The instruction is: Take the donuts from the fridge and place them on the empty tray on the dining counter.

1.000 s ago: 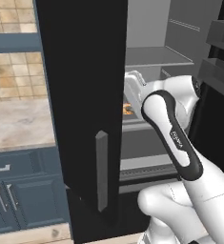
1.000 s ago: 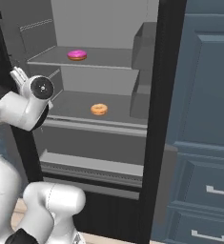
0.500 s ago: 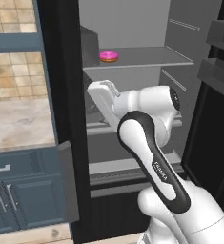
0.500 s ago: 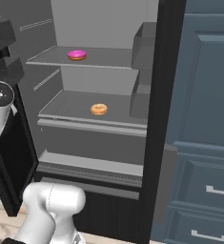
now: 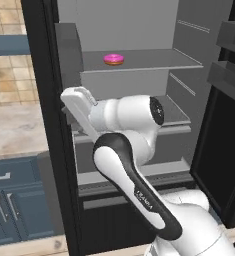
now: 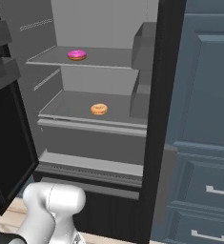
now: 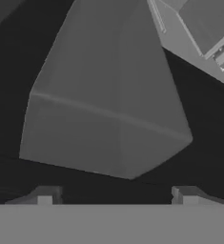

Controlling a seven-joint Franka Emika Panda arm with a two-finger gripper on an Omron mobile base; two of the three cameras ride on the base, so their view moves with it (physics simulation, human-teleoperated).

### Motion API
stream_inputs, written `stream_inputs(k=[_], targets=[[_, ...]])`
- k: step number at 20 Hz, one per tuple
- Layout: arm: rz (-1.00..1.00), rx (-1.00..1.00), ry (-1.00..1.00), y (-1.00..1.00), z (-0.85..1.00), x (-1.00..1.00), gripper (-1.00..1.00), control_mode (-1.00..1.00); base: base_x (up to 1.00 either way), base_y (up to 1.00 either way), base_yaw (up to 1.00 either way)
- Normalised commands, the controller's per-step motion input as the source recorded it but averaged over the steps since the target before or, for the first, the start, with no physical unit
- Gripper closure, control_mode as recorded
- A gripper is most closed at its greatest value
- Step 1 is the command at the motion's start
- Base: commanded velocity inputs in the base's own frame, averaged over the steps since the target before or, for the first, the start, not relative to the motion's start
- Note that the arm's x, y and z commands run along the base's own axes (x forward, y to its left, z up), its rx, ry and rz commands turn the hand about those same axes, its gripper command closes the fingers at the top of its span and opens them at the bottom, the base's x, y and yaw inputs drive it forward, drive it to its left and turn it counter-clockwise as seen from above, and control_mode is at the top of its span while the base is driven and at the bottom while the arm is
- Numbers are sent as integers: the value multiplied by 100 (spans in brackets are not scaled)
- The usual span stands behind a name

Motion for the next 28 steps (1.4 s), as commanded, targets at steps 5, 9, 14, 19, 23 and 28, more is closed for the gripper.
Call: stream_inputs(k=[5, 9, 14, 19, 23, 28], targets=[[-17, -8, 0, -100, 70, -68, -100, -100, 0, 0, 0], [-20, -14, 0, -100, 58, -23, -100, -100, 0, 0, 0], [-13, -28, 3, -96, 34, 26, -100, -100, 0, 0, 0], [5, -29, 3, -94, 2, 22, -100, -100, 0, 0, 0], [22, -32, 3, -68, -28, 18, -100, -100, 0, 0, 0], [24, -38, 0, -36, -15, 9, -100, -100, 0, 0, 0]])
